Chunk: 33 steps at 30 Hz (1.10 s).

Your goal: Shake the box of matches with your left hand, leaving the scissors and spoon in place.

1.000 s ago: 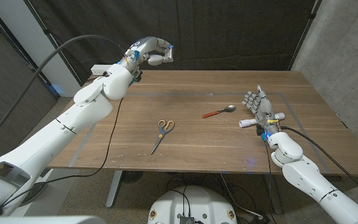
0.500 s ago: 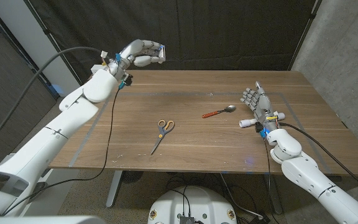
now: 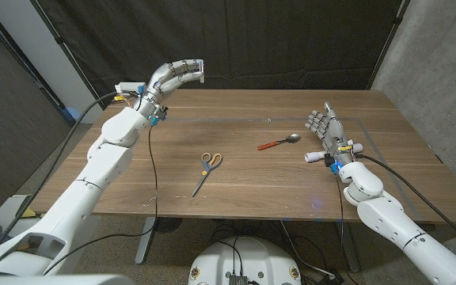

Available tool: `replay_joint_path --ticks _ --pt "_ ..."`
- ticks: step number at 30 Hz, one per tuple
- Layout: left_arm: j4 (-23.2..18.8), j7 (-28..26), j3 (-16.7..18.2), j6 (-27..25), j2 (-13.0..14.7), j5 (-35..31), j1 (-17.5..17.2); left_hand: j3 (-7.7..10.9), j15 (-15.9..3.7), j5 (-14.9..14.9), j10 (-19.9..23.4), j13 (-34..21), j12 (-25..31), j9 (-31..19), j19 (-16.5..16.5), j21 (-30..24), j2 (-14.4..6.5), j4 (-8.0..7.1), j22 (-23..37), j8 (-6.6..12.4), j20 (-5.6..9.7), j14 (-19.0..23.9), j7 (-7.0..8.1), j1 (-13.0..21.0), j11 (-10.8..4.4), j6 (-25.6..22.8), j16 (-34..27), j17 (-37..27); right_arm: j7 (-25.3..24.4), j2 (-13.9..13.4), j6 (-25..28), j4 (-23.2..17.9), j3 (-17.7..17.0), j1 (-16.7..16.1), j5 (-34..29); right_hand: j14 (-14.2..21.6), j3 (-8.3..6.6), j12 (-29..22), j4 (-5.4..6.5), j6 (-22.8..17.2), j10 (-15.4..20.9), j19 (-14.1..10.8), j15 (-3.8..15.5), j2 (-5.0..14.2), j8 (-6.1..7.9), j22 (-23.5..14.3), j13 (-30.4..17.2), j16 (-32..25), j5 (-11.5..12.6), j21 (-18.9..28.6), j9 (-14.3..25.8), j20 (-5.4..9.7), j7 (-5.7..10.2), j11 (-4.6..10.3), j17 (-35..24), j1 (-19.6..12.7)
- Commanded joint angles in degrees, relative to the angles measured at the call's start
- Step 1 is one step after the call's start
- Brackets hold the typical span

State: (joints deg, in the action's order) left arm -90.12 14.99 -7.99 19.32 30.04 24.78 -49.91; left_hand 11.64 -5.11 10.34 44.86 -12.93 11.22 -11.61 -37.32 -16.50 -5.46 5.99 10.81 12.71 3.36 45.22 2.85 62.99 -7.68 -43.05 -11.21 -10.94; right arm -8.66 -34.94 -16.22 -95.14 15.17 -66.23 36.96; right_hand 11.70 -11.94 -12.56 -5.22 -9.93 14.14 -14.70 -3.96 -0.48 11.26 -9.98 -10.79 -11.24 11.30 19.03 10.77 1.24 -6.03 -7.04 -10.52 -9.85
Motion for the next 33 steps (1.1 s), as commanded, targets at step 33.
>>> replay_joint_path --ticks 33 --pt "-25.6 -31.5 -9.6 -25.2 17.9 -47.5 1.6 0.90 -4.95 0.2 -0.6 -0.3 0.2 -0.2 0.4 0.5 -0.7 -0.33 0.1 -0.20 2.09 -0.5 -0.12 -0.6 -0.29 0.4 0.0 -0.1 0.4 0.5 -2.7 0.1 -0.6 -1.5 0.2 0.5 0.28 -0.1 -0.12 -0.5 0.6 -0.8 0.18 0.50 0.20 -0.3 -0.1 0.1 -0.1 -0.9 0.1 0.14 -0.03 0.26 -0.3 -0.2"
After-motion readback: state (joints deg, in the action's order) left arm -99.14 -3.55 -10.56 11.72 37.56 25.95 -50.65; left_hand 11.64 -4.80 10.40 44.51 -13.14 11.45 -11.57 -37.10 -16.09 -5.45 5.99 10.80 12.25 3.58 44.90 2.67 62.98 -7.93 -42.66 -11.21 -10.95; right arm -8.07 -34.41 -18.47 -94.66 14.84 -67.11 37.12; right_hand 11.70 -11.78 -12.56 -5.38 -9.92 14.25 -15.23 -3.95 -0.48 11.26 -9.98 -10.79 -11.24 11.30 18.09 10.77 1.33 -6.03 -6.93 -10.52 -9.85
